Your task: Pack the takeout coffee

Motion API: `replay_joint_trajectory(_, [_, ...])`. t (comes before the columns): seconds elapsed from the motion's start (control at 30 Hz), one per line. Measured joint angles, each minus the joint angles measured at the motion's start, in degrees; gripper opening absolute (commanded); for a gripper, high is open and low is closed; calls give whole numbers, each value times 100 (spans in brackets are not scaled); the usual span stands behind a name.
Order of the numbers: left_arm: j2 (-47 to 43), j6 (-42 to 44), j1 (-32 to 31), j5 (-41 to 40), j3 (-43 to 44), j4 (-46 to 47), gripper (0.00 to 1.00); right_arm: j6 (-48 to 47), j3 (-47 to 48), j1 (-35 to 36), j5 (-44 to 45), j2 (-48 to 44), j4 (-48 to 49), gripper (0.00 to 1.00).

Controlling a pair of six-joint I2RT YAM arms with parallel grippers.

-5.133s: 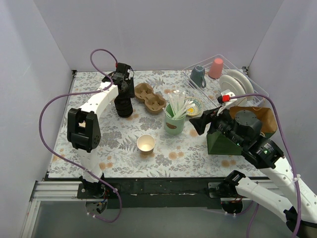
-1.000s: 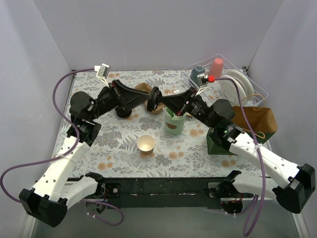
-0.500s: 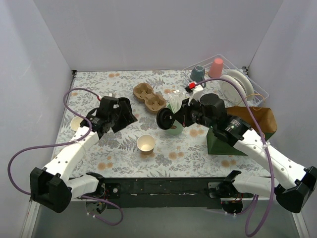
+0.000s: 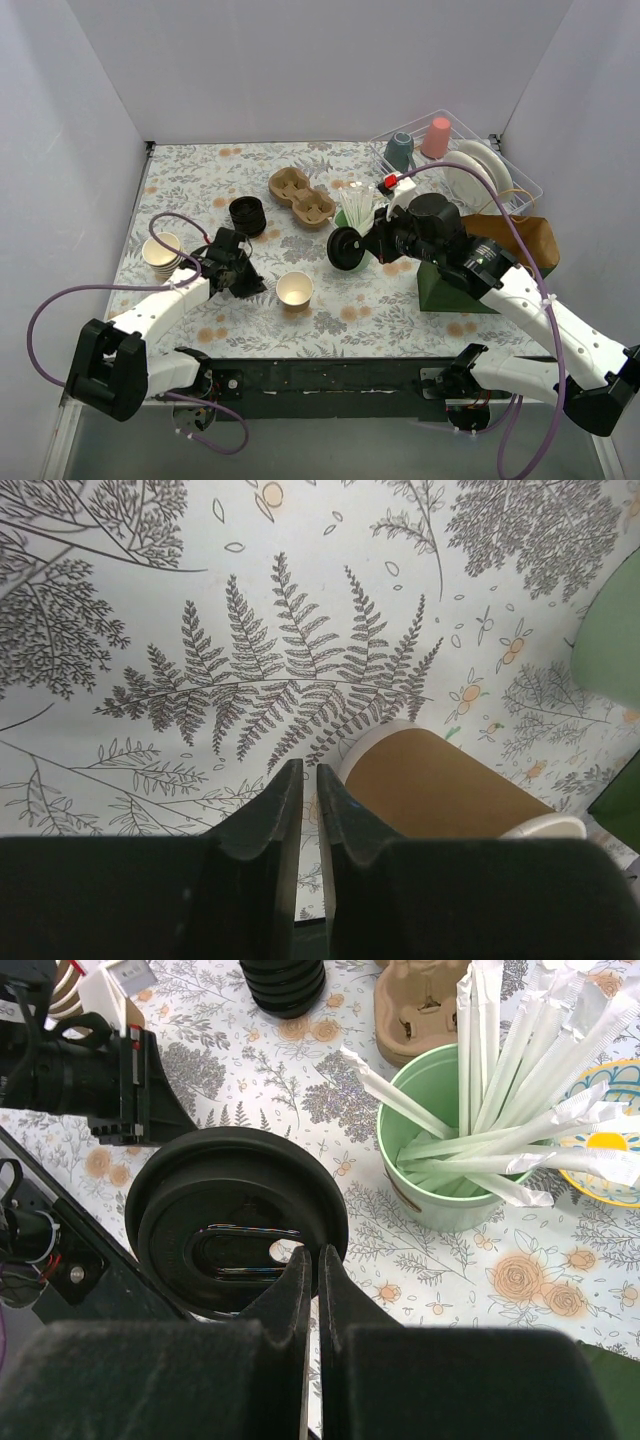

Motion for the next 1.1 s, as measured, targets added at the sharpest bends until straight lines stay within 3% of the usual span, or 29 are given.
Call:
replay_joint_trajectory(0.47, [529,-160,-286,688,-345,1130,11,4,0,0,-35,-50,-90,1])
replay_joint_trajectory(0.77, [837,-323,-791,750,-345,1298,11,2,109,42,-35,83,-402,1])
replay_joint_trajectory(0.9, [833,-358,-846,745,-343,1331,22,4,262,205,9,326,-581,1])
replay_joint_trajectory(0.97, [824,-323,-848,627,-269,1196,43,4,382,332,52,518,-686,1])
replay_joint_trajectory(1.07, [820,-157,-855,210,111,752,68,0,669,577,168,887,-909,1])
replay_joint_trajectory(1.1, [815,-96,-852,31,289,595,72,0,765,656,199,1016,-973,1])
